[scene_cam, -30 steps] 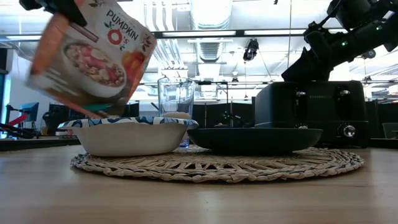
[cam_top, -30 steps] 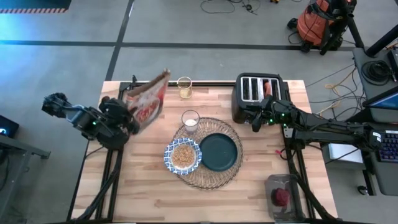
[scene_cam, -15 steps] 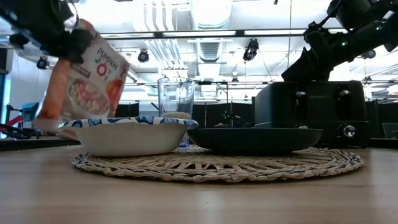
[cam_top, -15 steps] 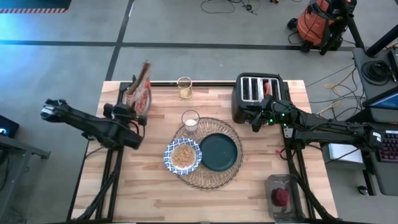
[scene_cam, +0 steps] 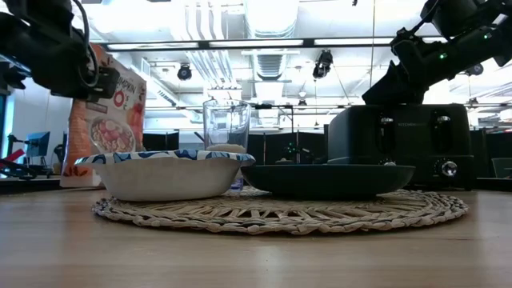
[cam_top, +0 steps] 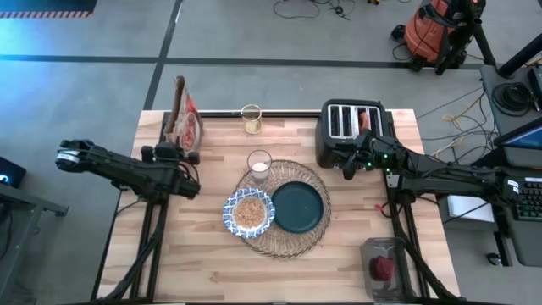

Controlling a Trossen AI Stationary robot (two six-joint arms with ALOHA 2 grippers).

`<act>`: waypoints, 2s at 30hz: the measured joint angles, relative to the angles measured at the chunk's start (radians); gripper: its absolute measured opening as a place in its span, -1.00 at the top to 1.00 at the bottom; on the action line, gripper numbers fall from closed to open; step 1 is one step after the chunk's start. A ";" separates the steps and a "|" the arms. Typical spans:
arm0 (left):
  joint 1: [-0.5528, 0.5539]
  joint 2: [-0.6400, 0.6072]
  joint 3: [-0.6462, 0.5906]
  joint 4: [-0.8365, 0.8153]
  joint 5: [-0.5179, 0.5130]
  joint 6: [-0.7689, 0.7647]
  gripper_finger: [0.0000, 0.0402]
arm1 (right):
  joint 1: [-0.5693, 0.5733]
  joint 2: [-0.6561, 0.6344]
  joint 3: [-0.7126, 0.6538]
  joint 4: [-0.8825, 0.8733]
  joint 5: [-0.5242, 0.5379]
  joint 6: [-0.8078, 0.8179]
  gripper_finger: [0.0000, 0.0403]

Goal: Arrange a breakfast setting
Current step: Pour the cereal from the orange cereal box into the white bowl

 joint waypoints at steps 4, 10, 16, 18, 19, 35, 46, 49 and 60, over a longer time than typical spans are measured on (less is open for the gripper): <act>0.038 0.004 0.002 0.000 0.002 0.003 1.00 | 0.000 0.000 0.000 0.000 0.000 0.000 0.28; 0.050 0.004 0.002 0.044 0.011 0.011 0.99 | 0.000 0.000 0.000 0.000 0.000 0.000 0.28; 0.050 0.005 0.003 0.049 0.106 0.013 0.83 | 0.000 0.000 0.000 0.000 0.000 0.000 0.28; 0.050 0.004 0.003 0.045 0.121 0.020 0.77 | 0.000 0.000 0.000 0.000 0.000 0.000 0.28; 0.050 0.004 0.003 0.045 0.123 0.023 0.73 | 0.000 0.000 0.000 0.000 0.000 0.000 0.28; 0.049 0.003 0.207 -0.003 0.265 0.233 0.39 | 0.000 0.000 0.000 0.000 0.000 0.000 0.28; 0.049 -0.013 0.410 -0.079 0.356 0.367 0.39 | 0.000 0.000 0.000 0.000 0.000 0.000 0.28; 0.049 -0.019 0.476 -0.079 0.354 0.443 0.39 | 0.000 0.000 0.000 0.000 0.000 0.000 0.28; 0.049 -0.033 0.679 -0.079 0.370 0.661 0.39 | 0.000 0.000 0.000 0.000 0.000 0.000 0.28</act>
